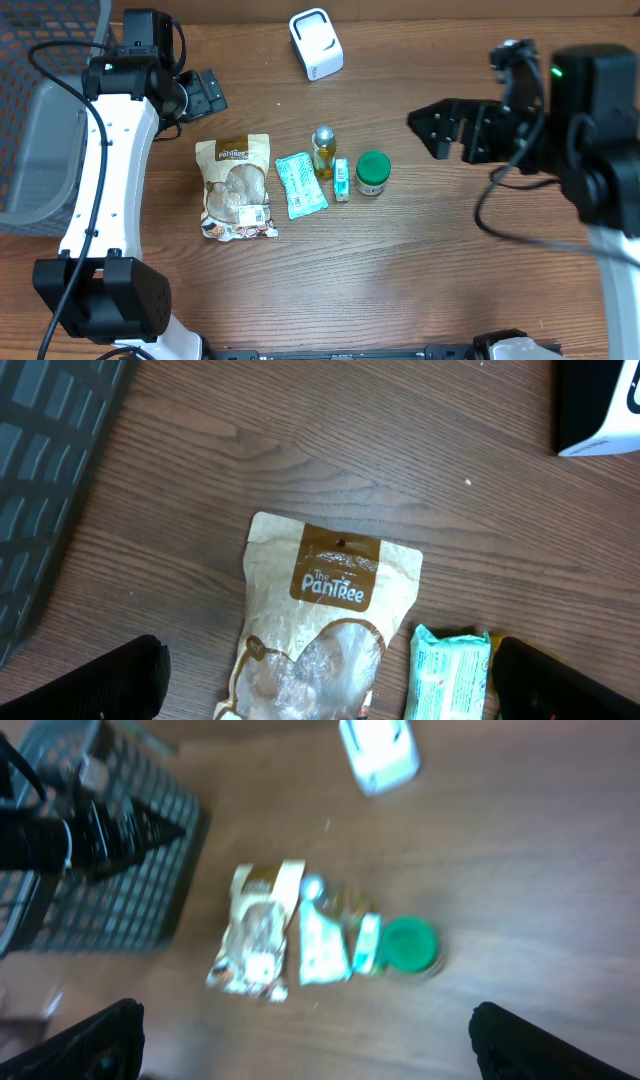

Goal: Scan the item barcode
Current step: 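Move the right gripper from rest toward the green-lidded jar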

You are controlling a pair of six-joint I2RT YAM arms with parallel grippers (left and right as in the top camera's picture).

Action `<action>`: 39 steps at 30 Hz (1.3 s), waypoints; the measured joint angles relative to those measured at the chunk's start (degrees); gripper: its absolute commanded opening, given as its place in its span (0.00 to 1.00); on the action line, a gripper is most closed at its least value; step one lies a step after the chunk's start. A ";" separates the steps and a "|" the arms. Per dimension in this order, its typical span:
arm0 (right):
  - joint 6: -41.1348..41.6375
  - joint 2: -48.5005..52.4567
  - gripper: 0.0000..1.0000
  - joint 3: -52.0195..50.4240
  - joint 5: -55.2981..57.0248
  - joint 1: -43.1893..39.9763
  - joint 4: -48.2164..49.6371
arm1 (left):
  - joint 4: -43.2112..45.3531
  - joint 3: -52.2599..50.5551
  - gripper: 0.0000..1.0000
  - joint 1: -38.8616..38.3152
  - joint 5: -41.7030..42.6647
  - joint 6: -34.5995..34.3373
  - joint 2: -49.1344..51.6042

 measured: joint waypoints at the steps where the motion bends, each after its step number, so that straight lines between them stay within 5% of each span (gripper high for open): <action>1: 0.00 1.68 0.96 0.00 -1.22 0.00 -0.66 | -0.02 0.00 1.00 0.00 0.02 0.00 0.00; 13: 9.86 10.36 0.93 -1.33 7.28 0.98 -6.32 | 0.07 0.00 1.00 0.00 0.00 0.00 0.00; 21: 15.87 11.78 0.93 -9.14 16.37 8.37 0.02 | 0.17 0.00 1.00 0.00 0.02 0.00 0.00; 39: 18.91 22.56 0.94 -9.46 22.12 13.53 4.28 | 0.17 0.00 1.00 0.00 0.02 0.00 0.00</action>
